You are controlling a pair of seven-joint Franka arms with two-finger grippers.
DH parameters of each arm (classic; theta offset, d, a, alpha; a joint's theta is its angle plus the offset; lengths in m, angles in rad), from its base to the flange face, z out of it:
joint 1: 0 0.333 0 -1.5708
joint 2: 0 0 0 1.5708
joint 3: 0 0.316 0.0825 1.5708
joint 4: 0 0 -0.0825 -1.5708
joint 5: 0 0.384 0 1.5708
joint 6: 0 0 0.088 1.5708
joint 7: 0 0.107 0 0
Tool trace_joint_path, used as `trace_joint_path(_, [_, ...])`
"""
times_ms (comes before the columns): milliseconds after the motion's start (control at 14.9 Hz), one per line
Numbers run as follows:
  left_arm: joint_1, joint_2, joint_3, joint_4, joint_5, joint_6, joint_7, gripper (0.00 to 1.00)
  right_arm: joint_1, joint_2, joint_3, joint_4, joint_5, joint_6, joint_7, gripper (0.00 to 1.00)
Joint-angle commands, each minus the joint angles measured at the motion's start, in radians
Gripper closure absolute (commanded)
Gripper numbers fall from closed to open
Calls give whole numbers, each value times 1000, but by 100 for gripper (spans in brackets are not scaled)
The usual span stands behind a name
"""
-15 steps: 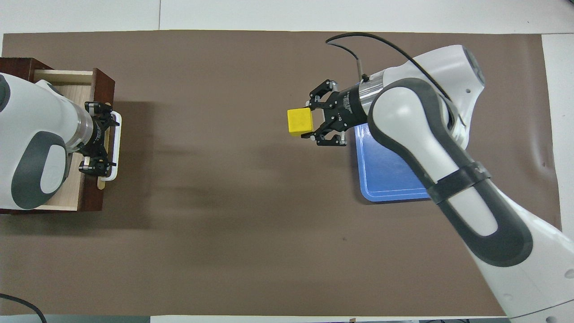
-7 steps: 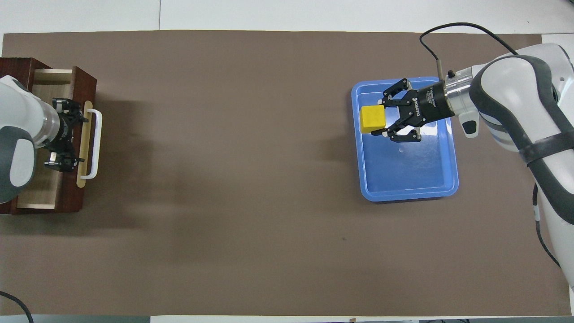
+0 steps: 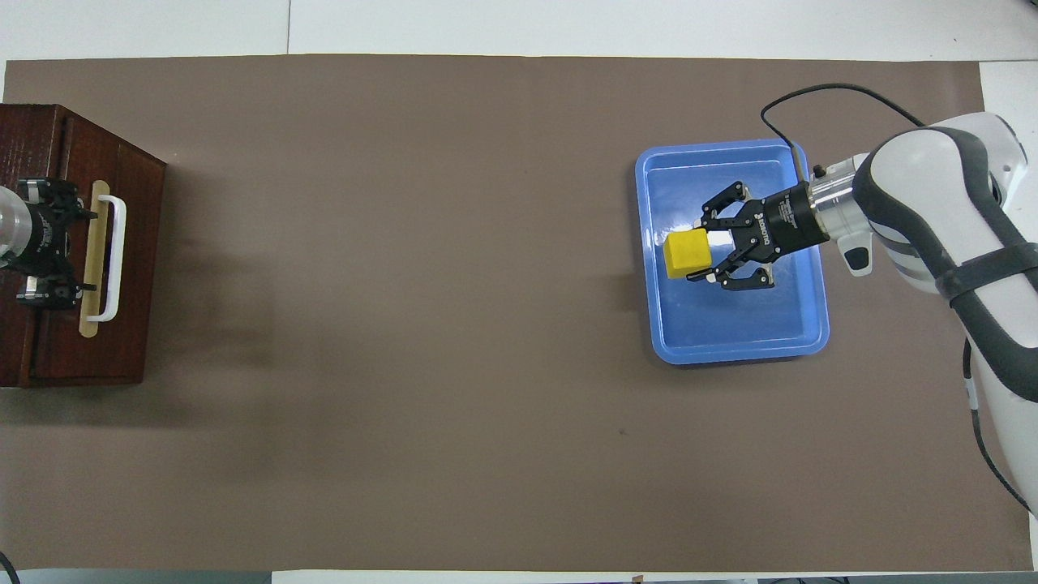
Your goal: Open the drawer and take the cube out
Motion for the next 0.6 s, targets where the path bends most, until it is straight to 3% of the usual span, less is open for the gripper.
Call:
trace_joint_path(0, [16,9,-7,14,23,4,35,0,-24,-56,5,-77,-34,-6,-62,100])
trace_joint_path(335, [-65,-51,-13,25,3,-27,42,0,-21,-58,3,-101,-32,86,18,100])
trace_joint_path(535, [-127,-82,-19,66,1,-144,133,0,-13,-70,8,-158,-29,152,25,100])
